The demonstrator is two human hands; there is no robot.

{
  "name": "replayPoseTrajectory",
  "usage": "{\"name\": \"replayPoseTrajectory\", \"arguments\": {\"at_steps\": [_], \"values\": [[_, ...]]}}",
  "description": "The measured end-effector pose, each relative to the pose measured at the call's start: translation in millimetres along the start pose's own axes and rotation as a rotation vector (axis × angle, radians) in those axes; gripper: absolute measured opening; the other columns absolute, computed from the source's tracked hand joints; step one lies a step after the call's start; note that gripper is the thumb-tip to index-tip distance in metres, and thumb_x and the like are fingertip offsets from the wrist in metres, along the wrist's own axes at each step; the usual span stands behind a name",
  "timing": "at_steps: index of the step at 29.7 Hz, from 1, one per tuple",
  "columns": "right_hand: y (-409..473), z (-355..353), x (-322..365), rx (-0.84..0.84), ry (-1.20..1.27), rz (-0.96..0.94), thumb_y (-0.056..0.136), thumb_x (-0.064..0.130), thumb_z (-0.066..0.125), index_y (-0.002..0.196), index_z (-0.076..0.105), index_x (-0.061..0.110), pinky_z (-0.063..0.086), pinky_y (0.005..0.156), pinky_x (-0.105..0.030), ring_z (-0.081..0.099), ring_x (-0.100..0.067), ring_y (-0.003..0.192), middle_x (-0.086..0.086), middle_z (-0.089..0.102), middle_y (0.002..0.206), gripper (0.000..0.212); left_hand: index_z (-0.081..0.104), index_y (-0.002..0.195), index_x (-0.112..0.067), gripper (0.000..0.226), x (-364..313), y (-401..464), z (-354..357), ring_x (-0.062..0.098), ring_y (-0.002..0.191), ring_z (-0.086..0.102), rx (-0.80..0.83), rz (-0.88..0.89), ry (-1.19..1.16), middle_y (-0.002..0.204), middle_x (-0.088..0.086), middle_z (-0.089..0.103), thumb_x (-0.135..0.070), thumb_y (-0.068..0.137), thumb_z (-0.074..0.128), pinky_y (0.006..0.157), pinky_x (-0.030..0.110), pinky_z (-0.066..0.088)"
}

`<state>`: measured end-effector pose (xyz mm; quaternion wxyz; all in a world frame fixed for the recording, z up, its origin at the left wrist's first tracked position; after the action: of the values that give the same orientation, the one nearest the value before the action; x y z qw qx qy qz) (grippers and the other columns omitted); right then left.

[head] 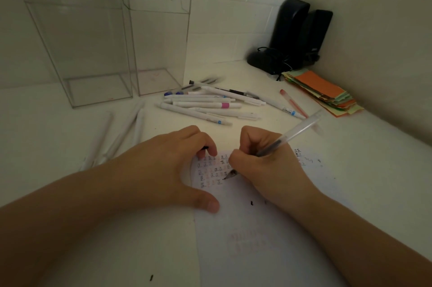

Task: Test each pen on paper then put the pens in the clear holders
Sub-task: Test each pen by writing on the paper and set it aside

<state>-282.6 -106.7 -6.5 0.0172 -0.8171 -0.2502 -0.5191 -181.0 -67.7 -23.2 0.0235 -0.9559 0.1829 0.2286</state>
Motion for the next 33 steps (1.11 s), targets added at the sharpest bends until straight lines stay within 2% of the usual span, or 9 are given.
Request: {"name": "replayPoseTrajectory", "arguments": {"at_steps": [10,16,17,19,20,22,24,27,33], "values": [[0,2,0,0.031,0.014,0.003,0.073,-0.001,0.060,0.051,0.037,0.012,0.035,0.046,-0.023,0.031,-0.006,0.043,0.006,0.032,0.042,0.034,0.029,0.094,-0.057,0.063,-2,0,-1,-0.008,0.097,0.042,0.001,0.014,0.003,0.101,-0.029,0.038,-0.087,0.041,0.045,0.079,0.017,0.040],[1,1,2,0.024,0.008,0.016,0.073,-0.003,0.059,0.050,0.034,0.014,0.049,0.052,-0.041,0.032,-0.012,0.046,0.006,0.029,0.042,0.038,0.028,0.094,-0.057,0.065,-2,0,-1,-0.007,0.096,0.043,0.000,0.001,0.021,0.101,-0.028,0.038,-0.088,0.040,0.046,0.080,0.018,0.041],[1,0,1,0.019,0.012,0.021,0.073,-0.003,0.058,0.050,0.034,0.014,0.051,0.052,-0.040,0.032,-0.012,0.046,0.006,0.029,0.043,0.038,0.029,0.094,-0.057,0.064,-2,0,-1,-0.007,0.096,0.042,0.004,-0.001,0.023,0.101,-0.028,0.038,-0.087,0.040,0.046,0.079,0.017,0.040],[2,-5,-2,-0.005,0.089,0.057,0.074,-0.003,0.059,0.051,0.038,0.013,0.040,0.042,-0.022,0.031,-0.009,0.041,0.005,0.034,0.042,0.034,0.029,0.095,-0.056,0.062,-4,0,-2,-0.010,0.096,0.041,0.001,0.005,0.026,0.101,-0.029,0.038,-0.085,0.044,0.049,0.077,0.012,0.038],[2,-8,-5,-0.023,0.187,0.092,0.074,-0.002,0.062,0.052,0.042,0.014,0.034,0.040,-0.017,0.033,-0.007,0.039,0.005,0.040,0.041,0.033,0.030,0.095,-0.055,0.056,-6,0,-3,-0.013,0.095,0.040,-0.010,0.004,0.003,0.100,-0.029,0.038,-0.078,0.051,0.055,0.075,0.010,0.037],[3,-9,-9,-0.021,0.460,0.131,0.072,0.010,0.071,0.054,0.051,0.019,0.034,0.039,-0.015,0.039,-0.007,0.040,0.003,0.054,0.047,0.028,0.031,0.095,-0.048,0.037,-3,0,-11,-0.018,0.086,0.041,-0.099,-0.011,-0.145,0.093,-0.029,0.042,-0.037,0.077,0.062,0.069,0.005,0.035],[2,-6,-6,0.030,0.577,0.119,0.072,0.017,0.073,0.055,0.055,0.021,0.035,0.039,-0.016,0.040,-0.008,0.041,0.002,0.057,0.050,0.025,0.032,0.094,-0.044,0.042,0,1,-16,-0.018,0.087,0.044,-0.176,-0.019,-0.245,0.094,-0.029,0.047,-0.004,0.087,0.044,0.071,0.001,0.033],[2,3,-4,0.108,0.577,0.119,0.073,0.016,0.071,0.057,0.058,0.020,0.036,0.039,-0.017,0.041,-0.009,0.041,0.001,0.054,0.048,0.021,0.035,0.094,-0.045,0.038,6,1,-19,-0.018,0.099,0.047,-0.222,-0.029,-0.261,0.097,-0.034,0.058,-0.007,0.090,0.037,0.075,0.001,0.034],[3,7,-5,0.130,0.646,0.144,0.079,0.027,0.053,0.061,0.063,0.017,0.042,0.043,-0.021,0.047,-0.013,0.046,-0.005,0.060,0.054,0.023,0.036,0.097,-0.041,0.032,3,0,-20,-0.017,0.098,0.045,-0.219,0.028,-0.266,0.097,-0.036,0.058,-0.010,0.092,0.041,0.075,-0.002,0.031]]}}
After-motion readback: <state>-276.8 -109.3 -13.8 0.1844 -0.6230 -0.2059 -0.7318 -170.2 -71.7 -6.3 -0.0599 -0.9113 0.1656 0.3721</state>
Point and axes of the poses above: each hand's wrist, its own y-axis towards the middle knuckle, its own z-axis out of the palm, x = y × z, the point moved 10 cm from there along y, towards the middle knuckle
